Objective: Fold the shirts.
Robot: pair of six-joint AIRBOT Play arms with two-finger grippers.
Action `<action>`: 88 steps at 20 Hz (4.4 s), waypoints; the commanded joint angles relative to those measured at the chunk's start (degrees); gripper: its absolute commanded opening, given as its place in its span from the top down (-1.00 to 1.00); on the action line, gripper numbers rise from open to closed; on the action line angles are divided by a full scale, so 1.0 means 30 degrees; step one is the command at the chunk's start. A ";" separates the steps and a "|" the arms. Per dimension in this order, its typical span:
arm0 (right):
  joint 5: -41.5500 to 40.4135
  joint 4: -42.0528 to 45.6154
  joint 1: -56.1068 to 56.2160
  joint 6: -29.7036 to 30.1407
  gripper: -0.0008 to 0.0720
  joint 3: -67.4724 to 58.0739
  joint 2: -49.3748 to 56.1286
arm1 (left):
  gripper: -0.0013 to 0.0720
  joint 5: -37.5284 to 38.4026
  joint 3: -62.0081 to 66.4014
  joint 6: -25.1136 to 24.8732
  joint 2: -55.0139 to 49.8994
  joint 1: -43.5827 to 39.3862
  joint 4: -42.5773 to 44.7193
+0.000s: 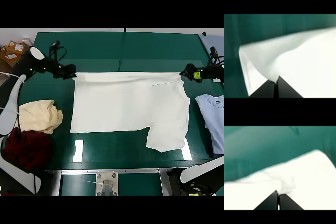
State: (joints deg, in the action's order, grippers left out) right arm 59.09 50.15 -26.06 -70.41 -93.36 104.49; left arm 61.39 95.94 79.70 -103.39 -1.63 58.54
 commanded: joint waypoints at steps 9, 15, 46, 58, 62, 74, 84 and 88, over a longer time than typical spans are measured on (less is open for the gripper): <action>0.4648 0.7118 -0.0452 -0.1902 0.94 0.1020 -0.0066 | 0.91 0.5238 -0.1843 0.0969 -0.0168 -0.0029 0.2514; 0.4881 0.7155 -0.0452 -0.1880 0.94 0.1020 -0.0051 | 0.91 0.4838 -0.2033 0.1355 -0.0240 -0.0036 0.2747; 0.5712 1.1832 -0.2783 -1.0112 0.04 1.7821 -1.7886 | -0.86 -0.8546 -2.3241 1.0885 1.5409 -0.7810 0.1851; 0.6011 1.0979 -0.2783 -0.9821 -0.26 1.9649 -1.7835 | 0.91 -1.0877 -2.2396 0.9296 1.3172 -0.7752 0.1588; 0.5209 0.8633 -0.2783 -0.8786 -0.26 2.1573 -1.7813 | 0.91 -1.0338 -2.1835 0.9238 1.3172 -0.7759 0.1938; 0.2987 0.3847 -0.2798 -0.4852 0.11 2.3278 -1.6772 | 0.91 -0.8298 -2.1740 0.8750 1.3172 -0.7759 0.2747; 0.4510 0.9347 -0.6492 -0.6353 -0.40 1.9751 -1.6342 | 0.91 -0.7118 -2.1740 0.8721 1.3172 -0.7759 0.3650; 0.3512 0.8918 -0.6659 -0.5268 -0.40 2.1085 -1.4972 | 0.91 -0.7104 -2.1740 0.8728 1.3172 -0.7759 0.3643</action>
State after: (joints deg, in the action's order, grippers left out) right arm 71.70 77.01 -44.93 -88.44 -32.01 57.36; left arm 39.70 30.76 105.91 -63.81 -24.88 69.23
